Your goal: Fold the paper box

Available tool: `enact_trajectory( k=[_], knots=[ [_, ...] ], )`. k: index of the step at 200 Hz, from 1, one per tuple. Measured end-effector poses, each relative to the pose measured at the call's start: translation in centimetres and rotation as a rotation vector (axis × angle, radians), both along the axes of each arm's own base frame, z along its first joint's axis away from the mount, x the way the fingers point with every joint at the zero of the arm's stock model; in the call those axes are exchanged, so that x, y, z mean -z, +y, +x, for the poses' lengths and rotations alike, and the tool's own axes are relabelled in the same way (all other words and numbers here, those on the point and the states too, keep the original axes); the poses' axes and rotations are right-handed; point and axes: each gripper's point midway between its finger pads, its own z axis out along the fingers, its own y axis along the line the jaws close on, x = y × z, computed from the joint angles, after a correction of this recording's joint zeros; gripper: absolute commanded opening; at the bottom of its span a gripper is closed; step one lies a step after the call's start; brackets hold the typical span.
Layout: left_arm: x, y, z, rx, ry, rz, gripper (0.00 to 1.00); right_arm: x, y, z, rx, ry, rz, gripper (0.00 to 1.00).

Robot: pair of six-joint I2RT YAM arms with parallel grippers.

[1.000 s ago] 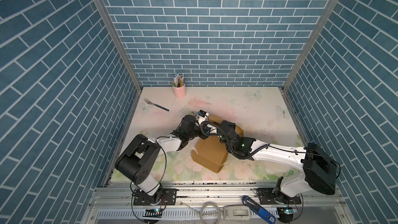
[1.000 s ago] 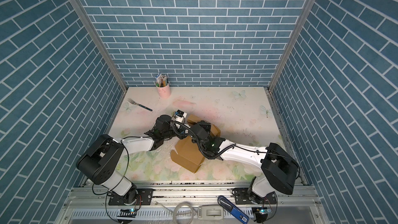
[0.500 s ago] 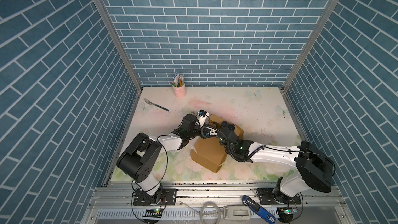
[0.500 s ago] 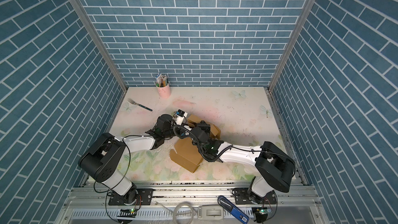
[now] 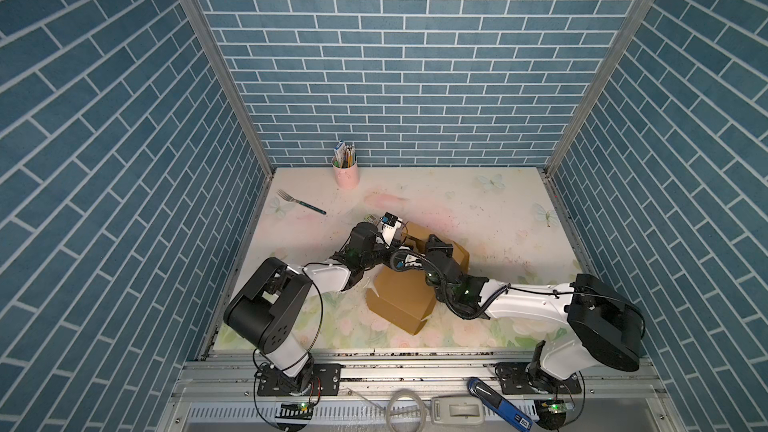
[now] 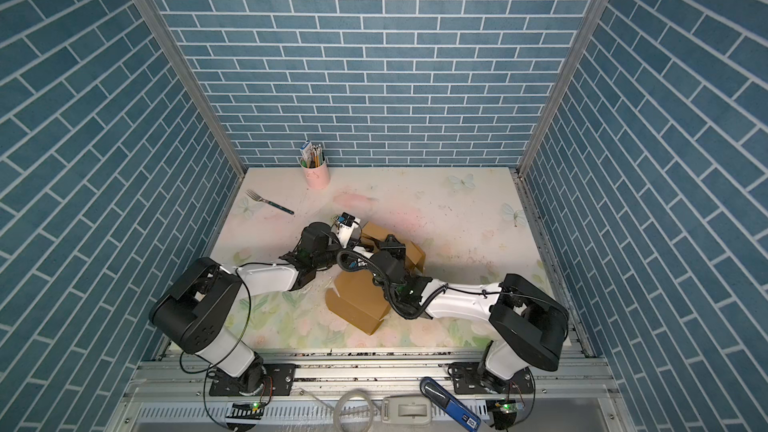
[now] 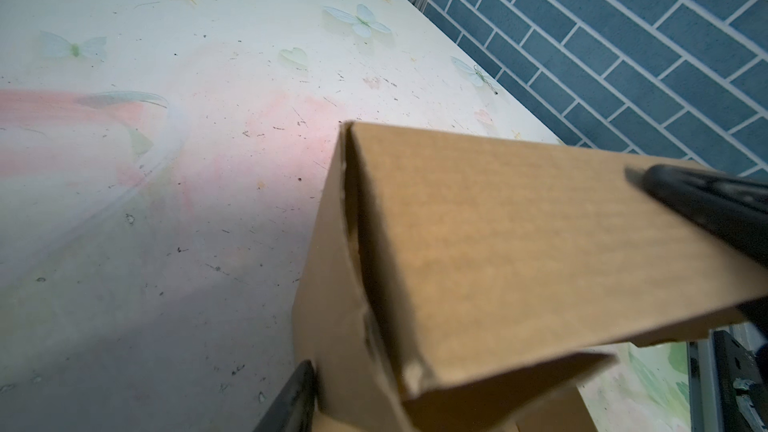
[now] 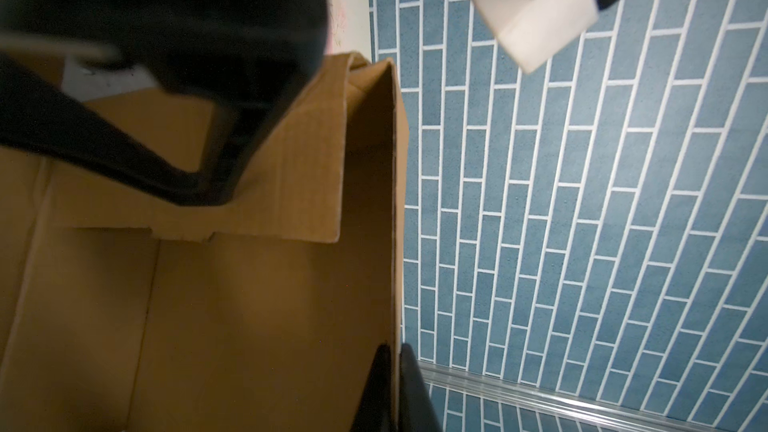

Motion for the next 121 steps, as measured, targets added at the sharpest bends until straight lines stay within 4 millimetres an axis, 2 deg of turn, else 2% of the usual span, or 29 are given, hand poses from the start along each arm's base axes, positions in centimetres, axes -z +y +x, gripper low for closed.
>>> enact_trajectory(
  k=[19,36,68,101,121],
  knots=[
    [-0.08,0.01,0.06,-0.001,-0.003,-0.002,0.48,0.0,0.06,-0.11,-0.006,-0.009,-0.008,0.08],
    [-0.18,0.01,0.14,-0.004,-0.007,-0.006,0.42,-0.11,0.16,-0.14,-0.006,-0.017,-0.006,0.08],
    [-0.22,0.34,0.53,-0.029,-0.005,-0.008,0.2,-0.25,0.14,-0.07,0.0,-0.026,-0.007,0.08],
    [-0.31,0.47,0.76,-0.043,-0.008,-0.011,0.19,-0.34,0.09,-0.03,0.003,-0.032,-0.012,0.08],
    [-0.33,0.55,0.88,-0.052,-0.009,-0.012,0.14,-0.37,0.09,-0.03,0.004,-0.033,-0.011,0.08]
  ],
)
